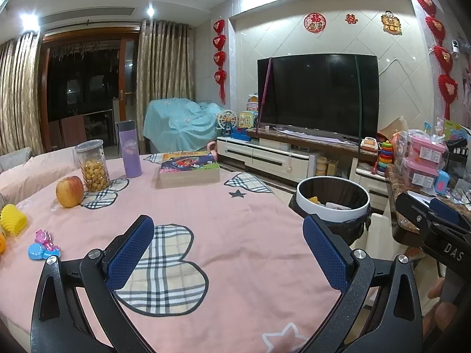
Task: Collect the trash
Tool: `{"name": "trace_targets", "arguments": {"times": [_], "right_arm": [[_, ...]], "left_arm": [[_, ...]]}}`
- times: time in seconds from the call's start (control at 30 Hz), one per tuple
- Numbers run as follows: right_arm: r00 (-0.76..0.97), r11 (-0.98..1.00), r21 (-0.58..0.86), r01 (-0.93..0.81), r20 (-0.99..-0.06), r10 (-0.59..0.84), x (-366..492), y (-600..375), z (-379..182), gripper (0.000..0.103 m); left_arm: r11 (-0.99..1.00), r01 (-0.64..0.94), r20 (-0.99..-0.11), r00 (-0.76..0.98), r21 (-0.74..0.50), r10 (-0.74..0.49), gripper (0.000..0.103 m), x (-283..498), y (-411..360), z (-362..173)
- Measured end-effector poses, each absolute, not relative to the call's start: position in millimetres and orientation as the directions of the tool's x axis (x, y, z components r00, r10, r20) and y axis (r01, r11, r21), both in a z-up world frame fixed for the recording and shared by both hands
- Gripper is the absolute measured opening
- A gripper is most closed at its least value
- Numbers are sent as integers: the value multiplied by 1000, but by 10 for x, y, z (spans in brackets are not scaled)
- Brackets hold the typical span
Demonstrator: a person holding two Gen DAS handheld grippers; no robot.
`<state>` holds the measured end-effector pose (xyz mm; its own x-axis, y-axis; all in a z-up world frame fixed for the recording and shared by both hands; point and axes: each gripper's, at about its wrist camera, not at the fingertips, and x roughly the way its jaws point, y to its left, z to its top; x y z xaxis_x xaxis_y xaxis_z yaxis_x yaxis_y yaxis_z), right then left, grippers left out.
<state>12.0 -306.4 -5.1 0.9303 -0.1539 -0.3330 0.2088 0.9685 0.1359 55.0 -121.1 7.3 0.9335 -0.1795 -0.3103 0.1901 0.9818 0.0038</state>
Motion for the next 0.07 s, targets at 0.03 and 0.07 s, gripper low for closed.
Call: {"name": "trace_targets", "arguments": {"times": [0.03, 0.07], "right_arm": [[929, 969, 136, 206, -338, -151, 139, -3052, -51, 103], [929, 969, 139, 204, -341, -146, 154, -3062, -53, 103]], "left_arm": [[982, 191, -311, 933, 1, -181, 103, 556, -1200, 74], [981, 193, -314, 932, -3, -184, 103, 566, -1189, 73]]}}
